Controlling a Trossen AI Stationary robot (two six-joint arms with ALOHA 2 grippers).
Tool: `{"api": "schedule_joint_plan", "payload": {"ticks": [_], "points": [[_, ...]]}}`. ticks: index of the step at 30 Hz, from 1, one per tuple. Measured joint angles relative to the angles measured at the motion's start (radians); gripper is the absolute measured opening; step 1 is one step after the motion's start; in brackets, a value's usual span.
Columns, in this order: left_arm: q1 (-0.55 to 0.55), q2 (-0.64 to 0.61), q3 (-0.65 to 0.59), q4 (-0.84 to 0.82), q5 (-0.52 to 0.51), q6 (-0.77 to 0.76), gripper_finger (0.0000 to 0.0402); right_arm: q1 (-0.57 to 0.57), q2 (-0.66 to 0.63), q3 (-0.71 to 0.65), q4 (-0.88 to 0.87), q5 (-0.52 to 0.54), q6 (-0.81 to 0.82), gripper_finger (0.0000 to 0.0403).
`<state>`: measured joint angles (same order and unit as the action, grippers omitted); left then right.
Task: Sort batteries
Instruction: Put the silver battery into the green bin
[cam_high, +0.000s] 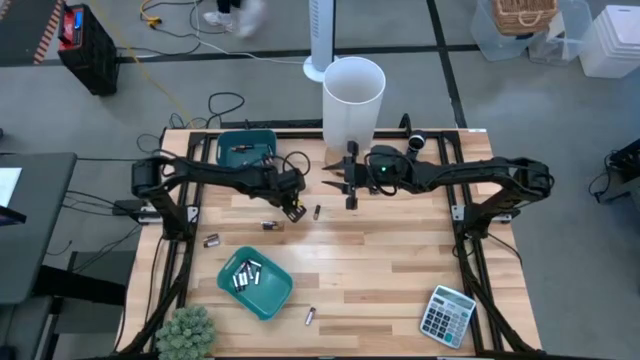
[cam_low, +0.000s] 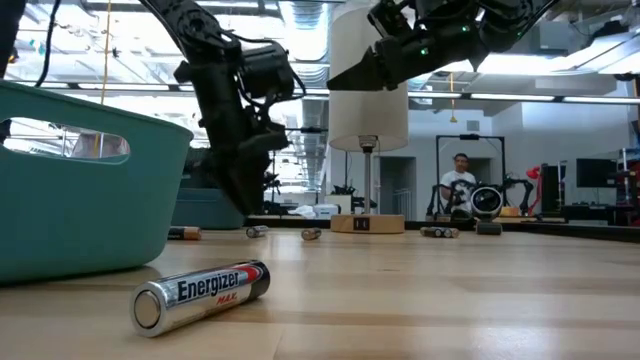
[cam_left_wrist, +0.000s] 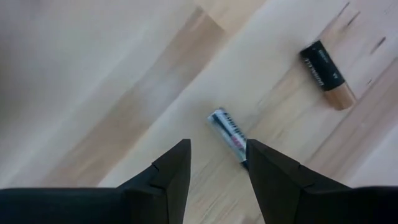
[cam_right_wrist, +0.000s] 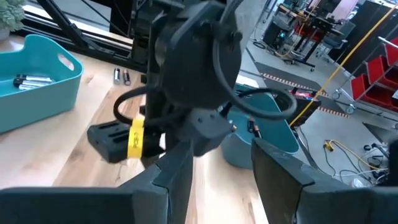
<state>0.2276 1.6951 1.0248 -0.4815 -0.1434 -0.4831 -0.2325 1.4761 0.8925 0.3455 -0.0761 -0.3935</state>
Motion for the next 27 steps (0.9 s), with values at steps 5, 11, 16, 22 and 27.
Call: {"api": "schedule_joint_plan", "payload": {"ticks": [5,11,16,22,27], "points": [[-0.001,0.043,0.0,0.032,0.015,-0.012,0.016,0.0,0.0,0.0,0.0,0.0,0.0,0.0177],[-0.001,0.062,0.0,0.041,0.016,-0.017,0.0177,0.0,0.001,0.0,0.001,0.0,0.001,0.0177],[-0.003,0.083,0.001,0.054,0.018,-0.004,0.0186,0.0,0.001,0.0,0.001,0.0,0.003,0.0177],[-0.006,0.14,0.006,0.056,0.036,0.009,0.0182,-0.004,0.002,0.001,0.0,0.0,0.003,0.0177],[-0.01,0.148,0.004,0.048,0.017,0.021,0.0153,-0.006,0.002,0.001,-0.002,0.0,0.003,0.0177]]}}
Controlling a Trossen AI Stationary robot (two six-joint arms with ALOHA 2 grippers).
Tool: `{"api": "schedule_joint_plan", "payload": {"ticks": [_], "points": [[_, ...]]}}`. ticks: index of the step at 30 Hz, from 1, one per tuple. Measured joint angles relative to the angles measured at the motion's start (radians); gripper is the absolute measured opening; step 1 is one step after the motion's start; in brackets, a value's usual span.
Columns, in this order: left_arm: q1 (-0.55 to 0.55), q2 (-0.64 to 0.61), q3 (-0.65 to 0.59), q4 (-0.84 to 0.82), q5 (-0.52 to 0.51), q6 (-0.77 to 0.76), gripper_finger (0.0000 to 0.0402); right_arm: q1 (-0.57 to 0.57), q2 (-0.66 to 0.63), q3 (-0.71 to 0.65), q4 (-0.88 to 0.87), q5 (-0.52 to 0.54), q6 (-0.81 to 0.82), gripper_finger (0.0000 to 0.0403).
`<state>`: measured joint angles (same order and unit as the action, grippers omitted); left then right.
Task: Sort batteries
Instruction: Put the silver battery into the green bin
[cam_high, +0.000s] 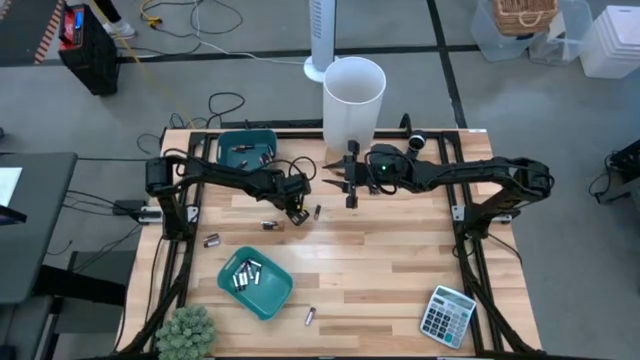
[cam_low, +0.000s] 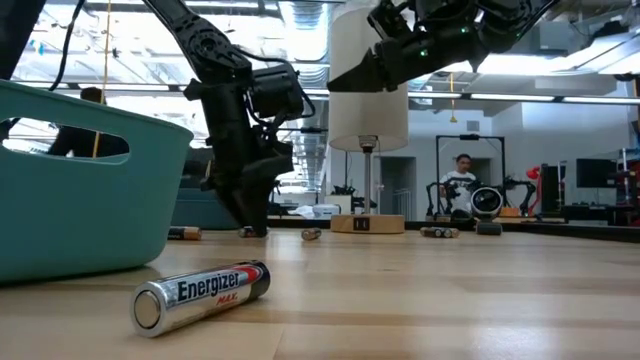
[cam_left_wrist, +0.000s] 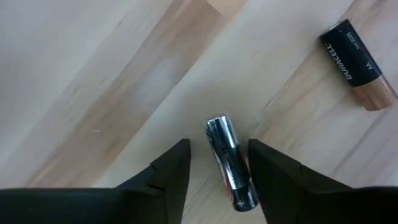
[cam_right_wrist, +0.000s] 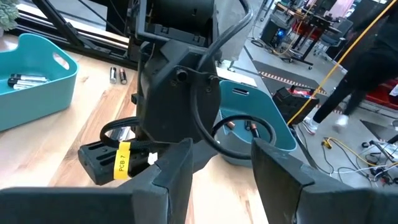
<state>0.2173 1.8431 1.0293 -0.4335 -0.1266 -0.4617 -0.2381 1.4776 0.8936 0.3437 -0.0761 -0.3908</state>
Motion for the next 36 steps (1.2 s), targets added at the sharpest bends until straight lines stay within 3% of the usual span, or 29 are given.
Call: {"api": "schedule_joint_plan", "payload": {"ticks": [8,16,21,30,36], "points": [[0.0,0.002,-0.002,0.002,0.001,0.034,0.0039,0.0,0.0,0.0,-0.002,0.0,0.0,0.0177],[-0.02,-0.008,-0.003,0.002,-0.004,0.07,0.0038,0.0,0.0,0.0,-0.004,0.0,0.0,0.0177],[-0.043,-0.076,-0.009,-0.004,-0.006,0.105,0.0038,0.0,0.0,0.0,-0.007,0.0,0.0,0.0177],[-0.127,-0.341,-0.008,0.0,-0.015,0.253,0.0038,0.0,0.0,0.0,-0.015,0.0,-0.001,0.0177],[-0.257,-0.526,-0.006,-0.05,0.018,0.391,0.0038,0.0,0.0,0.0,-0.026,0.0,-0.001,0.0177]]}}
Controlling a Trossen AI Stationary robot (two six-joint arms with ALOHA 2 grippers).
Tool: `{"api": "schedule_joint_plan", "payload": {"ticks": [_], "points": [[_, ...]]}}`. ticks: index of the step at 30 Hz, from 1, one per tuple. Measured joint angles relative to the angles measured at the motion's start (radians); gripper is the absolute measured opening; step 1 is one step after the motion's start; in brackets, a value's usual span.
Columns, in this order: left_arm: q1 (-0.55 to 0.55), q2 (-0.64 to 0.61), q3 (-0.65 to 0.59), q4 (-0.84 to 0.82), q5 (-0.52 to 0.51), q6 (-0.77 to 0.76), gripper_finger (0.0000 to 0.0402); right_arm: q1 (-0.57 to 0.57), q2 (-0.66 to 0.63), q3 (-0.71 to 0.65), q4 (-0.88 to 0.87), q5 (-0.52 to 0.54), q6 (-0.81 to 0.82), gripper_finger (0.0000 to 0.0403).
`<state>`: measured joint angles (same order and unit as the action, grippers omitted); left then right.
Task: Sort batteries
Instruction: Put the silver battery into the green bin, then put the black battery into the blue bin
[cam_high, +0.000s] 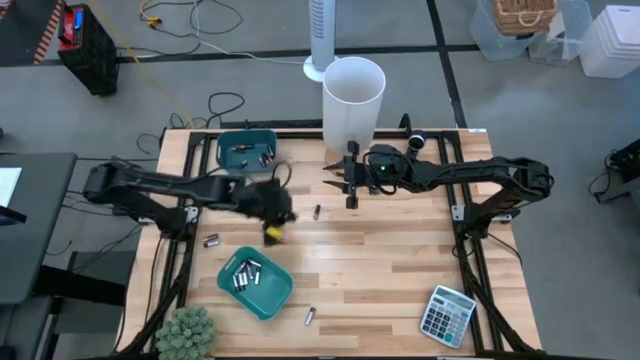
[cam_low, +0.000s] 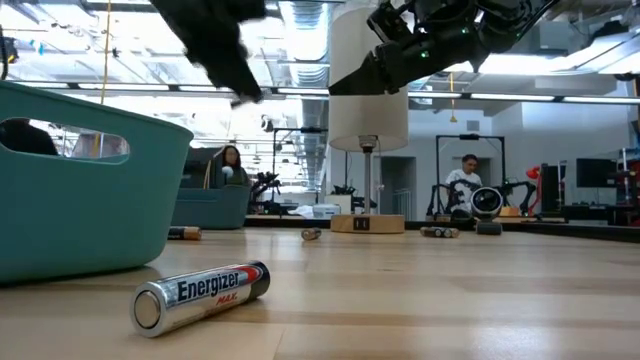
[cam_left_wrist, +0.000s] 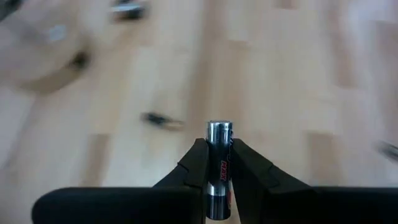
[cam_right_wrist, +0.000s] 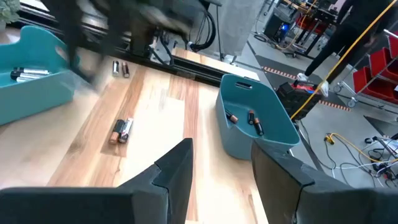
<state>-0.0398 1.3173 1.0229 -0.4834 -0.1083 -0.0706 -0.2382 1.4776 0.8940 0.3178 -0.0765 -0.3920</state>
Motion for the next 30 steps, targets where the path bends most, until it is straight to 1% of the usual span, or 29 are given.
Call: {"api": "schedule_joint_plan", "payload": {"ticks": [3,6,11,14,20,22,24,26,30], "points": [[-0.095,-0.051,0.001,-0.06,0.022,0.006,0.0038,0.0,0.0,0.0,-0.001,0.0,-0.001,0.0177],[-0.184,-0.076,0.001,-0.137,0.019,-0.048,0.0038,0.0,0.0,0.0,-0.002,0.0,-0.001,0.0177],[-0.313,-0.066,0.001,-0.234,0.045,-0.255,0.0038,0.0,0.0,0.0,-0.003,0.0,-0.001,0.0177],[-0.368,-0.04,0.002,-0.245,0.051,-0.376,0.0038,0.0,0.0,0.0,-0.003,0.0,-0.001,0.0177],[-0.458,0.033,0.002,-0.245,0.133,-0.61,0.0038,0.0,0.0,0.0,-0.003,0.0,0.0,0.0177],[-0.481,0.065,0.002,-0.255,0.141,-0.702,0.0038,0.001,0.0,0.0,-0.003,0.0,0.0,0.0177],[-0.498,0.094,0.002,-0.285,0.138,-0.786,0.0056,0.004,0.0,0.0,-0.011,0.0,0.0,0.0177],[-0.512,0.125,0.002,-0.326,0.13,-0.85,0.0092,0.01,0.0,0.0,-0.035,0.0,-0.005,0.0178],[-0.526,0.169,0.002,-0.371,0.128,-0.88,0.0166,0.025,0.0,0.0,-0.065,-0.001,-0.025,0.0188]]}}
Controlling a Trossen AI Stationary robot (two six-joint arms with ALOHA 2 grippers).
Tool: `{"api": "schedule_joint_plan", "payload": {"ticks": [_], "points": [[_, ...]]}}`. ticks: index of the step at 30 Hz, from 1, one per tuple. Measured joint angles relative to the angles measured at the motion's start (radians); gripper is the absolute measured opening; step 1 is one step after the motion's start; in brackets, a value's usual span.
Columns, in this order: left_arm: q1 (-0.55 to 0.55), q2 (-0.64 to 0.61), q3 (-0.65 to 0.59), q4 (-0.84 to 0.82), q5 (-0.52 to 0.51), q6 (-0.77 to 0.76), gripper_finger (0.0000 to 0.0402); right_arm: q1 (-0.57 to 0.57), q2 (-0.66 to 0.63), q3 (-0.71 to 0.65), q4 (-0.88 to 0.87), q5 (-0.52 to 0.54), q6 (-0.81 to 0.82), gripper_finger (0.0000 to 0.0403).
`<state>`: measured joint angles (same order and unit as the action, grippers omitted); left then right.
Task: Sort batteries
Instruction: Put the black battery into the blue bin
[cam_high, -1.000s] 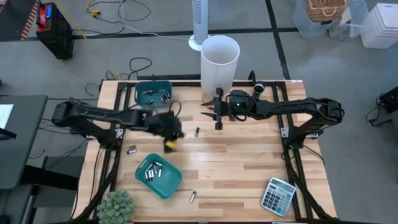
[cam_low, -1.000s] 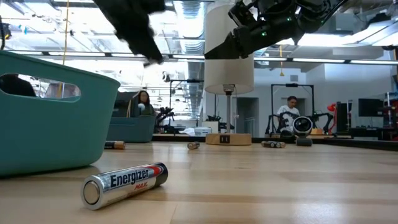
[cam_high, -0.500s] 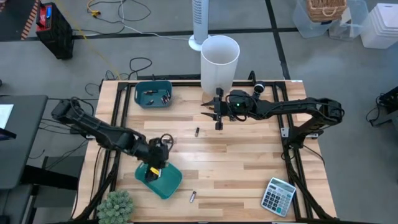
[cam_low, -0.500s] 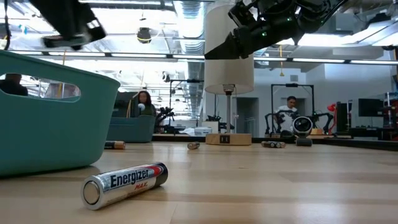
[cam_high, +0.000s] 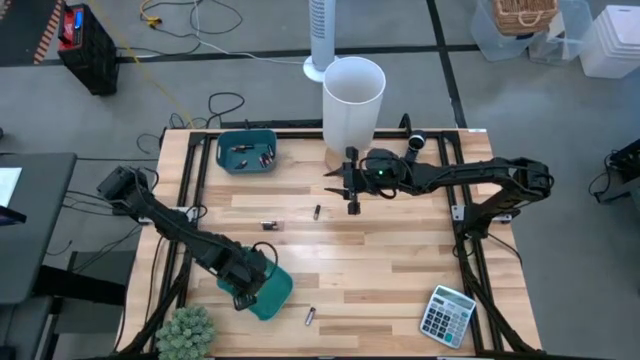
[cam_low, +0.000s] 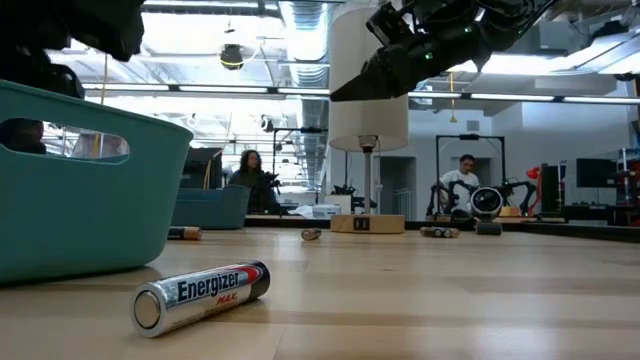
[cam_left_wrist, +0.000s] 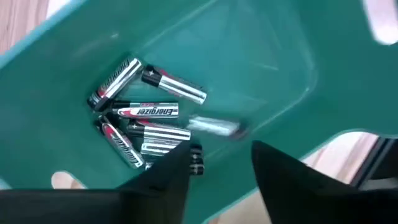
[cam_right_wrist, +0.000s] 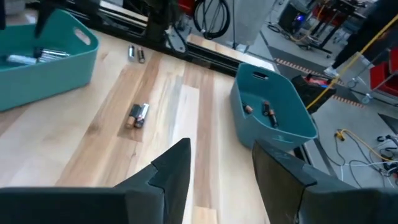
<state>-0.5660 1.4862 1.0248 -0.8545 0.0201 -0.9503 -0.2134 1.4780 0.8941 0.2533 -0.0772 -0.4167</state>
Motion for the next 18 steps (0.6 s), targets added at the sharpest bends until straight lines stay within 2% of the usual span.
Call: {"api": "schedule_joint_plan", "payload": {"ticks": [4,9,13,18], "points": [[0.0,0.006,0.0,-0.001,-0.005,0.046,0.0205,0.02,0.0,0.0,-0.012,0.0,-0.016,0.0206],[0.016,-0.035,0.001,-0.004,-0.1,0.097,0.021,0.061,0.005,0.0,-0.048,0.0,-0.079,0.0221],[0.017,-0.093,0.001,-0.002,-0.262,0.147,0.0202,0.085,0.026,0.0,-0.073,-0.004,-0.099,0.0228],[0.017,-0.179,0.001,0.004,-0.563,0.211,0.0195,0.084,0.085,0.044,-0.164,-0.004,-0.063,0.023]]}}
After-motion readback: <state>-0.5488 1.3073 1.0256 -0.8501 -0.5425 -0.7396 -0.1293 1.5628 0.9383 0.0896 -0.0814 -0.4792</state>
